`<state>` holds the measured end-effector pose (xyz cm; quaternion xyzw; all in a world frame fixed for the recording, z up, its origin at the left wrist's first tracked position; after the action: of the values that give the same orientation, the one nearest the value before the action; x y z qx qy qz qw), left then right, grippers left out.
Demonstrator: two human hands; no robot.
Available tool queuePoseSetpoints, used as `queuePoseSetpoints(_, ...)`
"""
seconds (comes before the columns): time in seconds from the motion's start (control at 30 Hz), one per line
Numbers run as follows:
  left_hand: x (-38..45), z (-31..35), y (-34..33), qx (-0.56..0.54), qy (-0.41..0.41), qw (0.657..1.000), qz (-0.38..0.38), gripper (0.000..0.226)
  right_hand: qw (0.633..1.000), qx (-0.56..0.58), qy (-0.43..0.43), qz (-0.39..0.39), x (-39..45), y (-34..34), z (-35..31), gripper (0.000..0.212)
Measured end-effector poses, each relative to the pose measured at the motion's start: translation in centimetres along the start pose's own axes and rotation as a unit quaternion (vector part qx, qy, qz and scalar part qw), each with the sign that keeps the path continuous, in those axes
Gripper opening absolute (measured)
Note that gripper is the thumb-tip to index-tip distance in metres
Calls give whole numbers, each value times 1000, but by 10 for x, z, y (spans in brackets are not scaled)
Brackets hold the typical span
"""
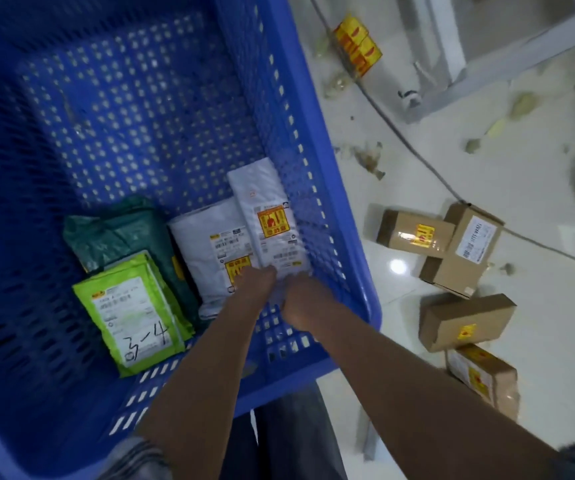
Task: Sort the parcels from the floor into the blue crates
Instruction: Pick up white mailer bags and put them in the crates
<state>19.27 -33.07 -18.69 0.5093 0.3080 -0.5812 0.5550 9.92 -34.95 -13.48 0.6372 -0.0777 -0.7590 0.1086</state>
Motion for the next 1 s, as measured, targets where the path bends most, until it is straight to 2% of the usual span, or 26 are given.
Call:
queuePoseSetpoints(0.07, -21, 7, 16, 50, -32, 998, 23, 50, 989, 87, 86, 77, -34, 18, -2, 37)
queuePoseSetpoints(0.13, -44, 15, 35, 93, -77, 992, 32, 44, 955, 198, 158, 153, -76, 40, 4, 34)
queuePoseSetpoints(0.2, -66, 24, 66, 134, -110, 982, 71, 42, 891, 330, 174, 260, -118, 63, 26, 31)
queuePoseSetpoints(0.27, -83, 34, 98, 186, -128, 967, 119, 43, 790, 495, 90, 352, -150, 68, 72, 25)
queuePoseSetpoints(0.3, -93, 42, 110, 212, -131, 960, 131, 45, 733, 584, 21, 348, -158, 57, 98, 20)
queuePoseSetpoints(0.37, -111, 57, 129, 248, -132, 946, 161, 51, 606, 742, -133, 255, -157, 3, 140, 13)
queuePoseSetpoints(0.43, -132, 79, 138, 284, -162, 924, 199, 54, 478, 832, -243, 144, -152, -68, 167, 11)
queuePoseSetpoints(0.47, -141, 92, 135, 296, -196, 911, 209, 52, 435, 853, -272, 97, -152, -101, 175, 16)
queuePoseSetpoints(0.5, -153, 106, 127, 304, -228, 901, 209, 50, 419, 858, -288, 64, -153, -134, 181, 18)
queuePoseSetpoints(0.6, -177, 139, 78, 353, -313, 862, 187, 45, 431, 847, -312, 17, -178, -202, 195, 15)
queuePoseSetpoints(0.67, -189, 151, 30, 375, -381, 832, 148, 35, 417, 844, -338, 4, -200, -243, 204, 17)
queuePoseSetpoints(0.73, -201, 152, -26, 399, -440, 798, 101, 30, 383, 849, -363, -13, -212, -291, 207, 16)
queuePoseSetpoints(0.83, -222, 135, -115, 442, -504, 742, 25, 32, 310, 860, -403, -52, -228, -363, 199, 14)
queuePoseSetpoints(0.9, -238, 111, -170, 487, -528, 695, -36, 34, 271, 863, -417, -88, -236, -400, 189, 19)
queuePoseSetpoints(1.0, -251, 68, -228, 551, -537, 631, -97, 35, 231, 869, -416, -136, -239, -446, 175, 27)
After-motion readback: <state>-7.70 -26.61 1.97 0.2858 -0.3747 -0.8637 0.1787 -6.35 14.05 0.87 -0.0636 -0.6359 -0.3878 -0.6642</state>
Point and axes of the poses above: each hand's wrist, its own x-axis towards the middle knuckle, its own y-axis out of the back of the hand, z = x × y, the point moved 9 cm from there along x, towards the middle knuckle, and after that the axes turned 14 degrees about -y, right-handed, at the moved point
